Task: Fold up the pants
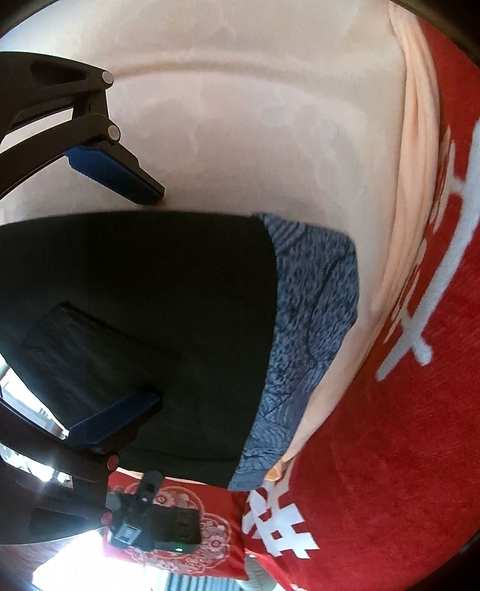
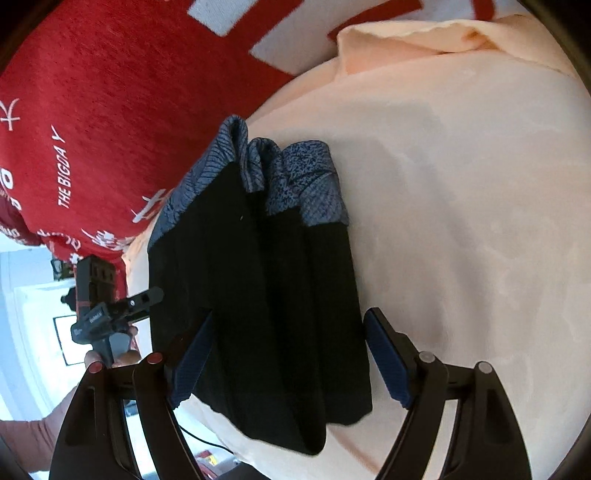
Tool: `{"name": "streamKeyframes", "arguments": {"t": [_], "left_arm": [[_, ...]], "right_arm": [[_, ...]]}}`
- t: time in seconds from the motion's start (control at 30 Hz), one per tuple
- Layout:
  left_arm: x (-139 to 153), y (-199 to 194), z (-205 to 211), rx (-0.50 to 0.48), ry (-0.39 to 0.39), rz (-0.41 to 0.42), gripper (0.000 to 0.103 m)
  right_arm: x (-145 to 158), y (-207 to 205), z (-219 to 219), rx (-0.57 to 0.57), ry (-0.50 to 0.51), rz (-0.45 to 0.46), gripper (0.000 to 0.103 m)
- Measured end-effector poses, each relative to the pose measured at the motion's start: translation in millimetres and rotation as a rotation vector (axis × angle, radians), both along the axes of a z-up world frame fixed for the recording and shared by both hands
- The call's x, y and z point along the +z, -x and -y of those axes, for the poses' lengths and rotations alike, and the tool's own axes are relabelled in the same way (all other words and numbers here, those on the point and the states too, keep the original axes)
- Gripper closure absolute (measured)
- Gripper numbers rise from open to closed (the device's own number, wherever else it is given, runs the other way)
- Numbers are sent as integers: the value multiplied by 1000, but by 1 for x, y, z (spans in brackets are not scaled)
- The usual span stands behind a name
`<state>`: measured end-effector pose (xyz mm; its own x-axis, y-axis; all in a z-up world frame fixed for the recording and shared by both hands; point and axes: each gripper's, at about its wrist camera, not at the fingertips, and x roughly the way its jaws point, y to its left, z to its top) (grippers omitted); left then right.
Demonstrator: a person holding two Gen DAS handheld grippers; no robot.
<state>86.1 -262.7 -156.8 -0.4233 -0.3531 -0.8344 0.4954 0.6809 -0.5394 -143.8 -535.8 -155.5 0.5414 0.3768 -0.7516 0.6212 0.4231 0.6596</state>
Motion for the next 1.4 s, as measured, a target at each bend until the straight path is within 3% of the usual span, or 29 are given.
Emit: {"name": "streamKeyframes", "arguments": {"t": [0.17, 0.5, 0.53, 0.6, 0.67, 0.77, 0.83, 1.07, 1.4], "left_arm": [[2, 10, 16, -78, 7, 64, 1], [6, 14, 22, -64, -3, 106, 0], [8, 16, 21, -59, 2, 117, 6], [17, 21, 20, -56, 29, 140, 16], [28, 29, 20, -70, 48, 186, 26], [40, 30, 18, -70, 53, 214, 34], [49, 31, 14, -64, 67, 219, 37], [83, 40, -6, -67, 87, 239, 38], [116, 70, -66, -45, 41, 255, 38]], "right_arm": [[-11, -10, 6, 57, -36, 27, 17], [-16, -21, 8, 84, -50, 45, 12], [-15, -21, 8, 80, -51, 41, 12], [-13, -24, 7, 75, -40, 24, 16], [-10, -23, 6, 73, -25, 8, 31], [-6, -23, 4, 57, -36, 23, 46], [-3, -20, 4, 38, -45, 33, 51], [17, -8, 0, -29, -114, 100, 59], [46, 10, -39, 15, -166, 138, 59]]}}
